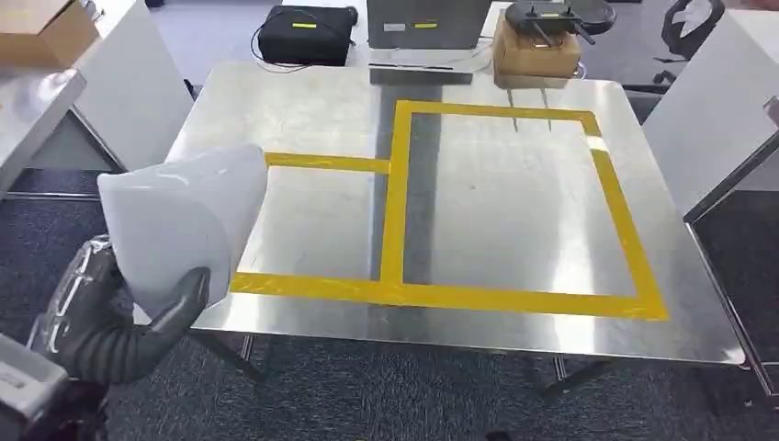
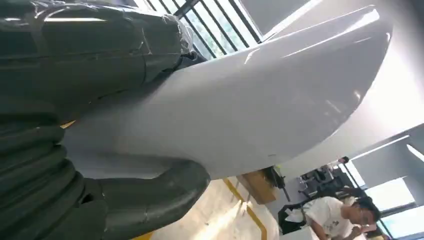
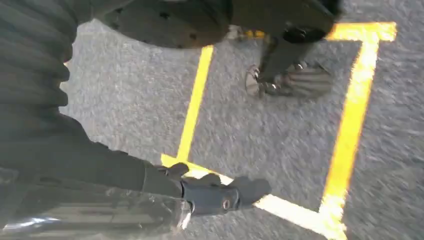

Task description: Take the parts from the cabinet and place them on the table.

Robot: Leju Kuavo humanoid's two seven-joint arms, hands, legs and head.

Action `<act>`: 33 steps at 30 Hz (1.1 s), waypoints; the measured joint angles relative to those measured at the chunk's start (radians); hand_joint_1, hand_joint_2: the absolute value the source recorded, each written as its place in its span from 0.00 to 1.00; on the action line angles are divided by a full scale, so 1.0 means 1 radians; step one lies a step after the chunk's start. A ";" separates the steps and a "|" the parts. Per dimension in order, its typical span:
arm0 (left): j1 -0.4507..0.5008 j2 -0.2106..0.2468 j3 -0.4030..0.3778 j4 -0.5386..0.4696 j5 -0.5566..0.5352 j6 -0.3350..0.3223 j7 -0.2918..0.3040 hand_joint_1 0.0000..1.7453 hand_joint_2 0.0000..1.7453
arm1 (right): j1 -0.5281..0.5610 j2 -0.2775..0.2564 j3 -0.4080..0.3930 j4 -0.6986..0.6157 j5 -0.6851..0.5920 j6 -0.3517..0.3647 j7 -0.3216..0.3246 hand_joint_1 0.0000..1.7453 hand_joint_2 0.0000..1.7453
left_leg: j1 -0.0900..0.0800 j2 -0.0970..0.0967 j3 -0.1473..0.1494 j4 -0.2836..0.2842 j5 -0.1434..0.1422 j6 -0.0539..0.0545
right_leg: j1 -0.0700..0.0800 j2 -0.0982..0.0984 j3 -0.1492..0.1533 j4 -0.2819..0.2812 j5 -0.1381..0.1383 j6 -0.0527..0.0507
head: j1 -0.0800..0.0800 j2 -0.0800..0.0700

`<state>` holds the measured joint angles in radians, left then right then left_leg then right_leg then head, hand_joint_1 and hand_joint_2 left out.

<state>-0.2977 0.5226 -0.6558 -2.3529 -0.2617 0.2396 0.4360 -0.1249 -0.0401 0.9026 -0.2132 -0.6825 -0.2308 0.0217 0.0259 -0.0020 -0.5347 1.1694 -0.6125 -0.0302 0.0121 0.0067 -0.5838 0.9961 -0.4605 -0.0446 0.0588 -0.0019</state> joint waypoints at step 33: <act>0.008 0.003 -0.001 -0.008 -0.030 -0.016 -0.006 1.00 1.00 | -0.005 0.005 0.000 -0.001 -0.007 0.018 0.008 0.00 1.00 | -0.019 0.000 -0.105 -0.111 0.129 0.030 | 0.008 0.000 0.089 0.002 -0.102 0.033 | -0.034 0.000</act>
<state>-0.2899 0.5257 -0.6565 -2.3610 -0.2918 0.2235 0.4295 -0.1301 -0.0351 0.9030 -0.2140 -0.6897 -0.2132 0.0298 0.0072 -0.0024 -0.6402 1.0586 -0.4834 -0.0001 0.0202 0.0063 -0.4950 0.9978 -0.5626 -0.0116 0.0252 -0.0019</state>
